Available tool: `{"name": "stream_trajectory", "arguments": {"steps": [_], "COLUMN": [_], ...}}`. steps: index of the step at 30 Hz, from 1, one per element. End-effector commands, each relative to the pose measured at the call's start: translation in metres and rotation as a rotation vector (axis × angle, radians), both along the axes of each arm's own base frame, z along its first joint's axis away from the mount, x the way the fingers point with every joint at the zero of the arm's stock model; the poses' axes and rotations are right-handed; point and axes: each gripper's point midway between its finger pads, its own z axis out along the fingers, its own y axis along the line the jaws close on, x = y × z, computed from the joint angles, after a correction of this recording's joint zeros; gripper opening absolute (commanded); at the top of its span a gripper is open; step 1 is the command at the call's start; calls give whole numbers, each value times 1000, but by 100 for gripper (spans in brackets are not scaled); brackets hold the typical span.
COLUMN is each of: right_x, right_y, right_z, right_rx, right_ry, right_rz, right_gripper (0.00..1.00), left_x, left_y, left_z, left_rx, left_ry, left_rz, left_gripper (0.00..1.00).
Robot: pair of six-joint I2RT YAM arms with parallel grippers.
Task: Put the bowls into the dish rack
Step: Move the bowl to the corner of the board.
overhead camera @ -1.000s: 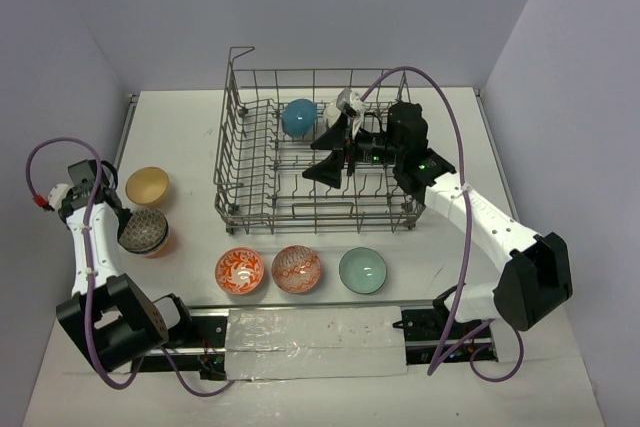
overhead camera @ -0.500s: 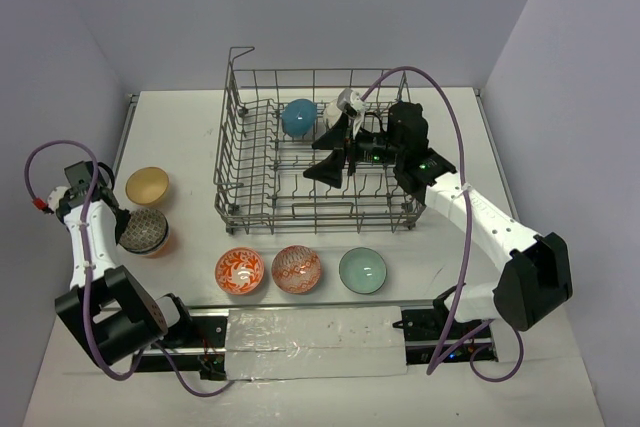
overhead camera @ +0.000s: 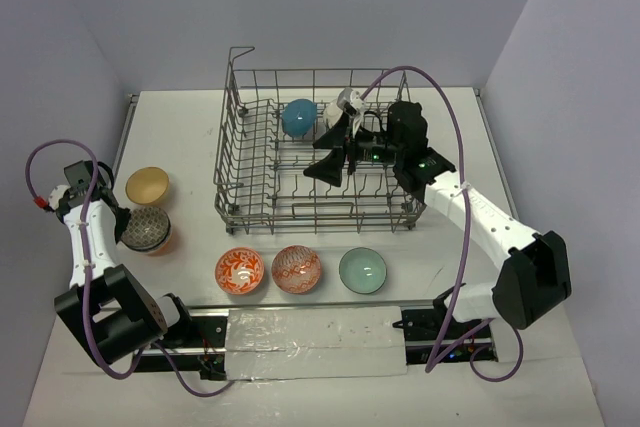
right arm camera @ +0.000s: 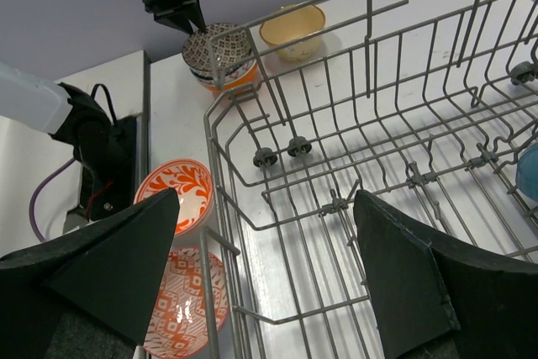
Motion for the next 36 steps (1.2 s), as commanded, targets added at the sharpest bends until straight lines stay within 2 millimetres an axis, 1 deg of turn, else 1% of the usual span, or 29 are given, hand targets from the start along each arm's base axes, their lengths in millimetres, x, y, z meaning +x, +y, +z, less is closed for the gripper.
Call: {"name": "stream_trajectory", "arguments": {"steps": [1,8,10,13,16,19,23,27,29,30,32,33,34,36], "right_x": [9,12,12,13,13,13,15,15,15,15,15,15,15,15], "right_y": [0,-1,-1,-1,0,-1,-1,0,0,0,0,1,1,1], "right_z": [18,16,15,14,13,13,12,12,12,11,11,12,11,11], "right_rx": [20,14,13,11,10,10,8,8,9,8,9,10,9,9], "right_ry": [-57,-53,-50,-49,-45,-48,-45,-42,-41,-38,-36,-36,-33,-33], "right_rz": [-14,-20,-20,-24,-20,-23,-26,-21,-21,-21,-20,-17,-17,-17], "right_gripper": [92,92,92,92,92,92,92,92,92,91,92,92,92,92], "left_x": [11,13,12,10,7,7,9,9,9,9,10,10,11,13], "left_y": [0,-3,-5,-11,-13,-12,-8,-7,-6,-6,-6,-6,-6,-6], "left_z": [3,2,-1,-13,-18,-15,0,7,10,10,13,14,16,18], "left_rx": [-5,-11,-27,-65,-76,-65,-30,-13,-6,-4,0,1,4,7], "left_ry": [-51,-70,-62,-40,-33,-44,-71,-87,-98,-101,-111,-114,-121,-131], "left_rz": [-19,-29,-31,-35,-30,-28,-24,-23,-23,-25,-26,-28,-32,-37], "left_gripper": [33,29,28,24,21,20,21,21,18,13,8,3,1,0]}}
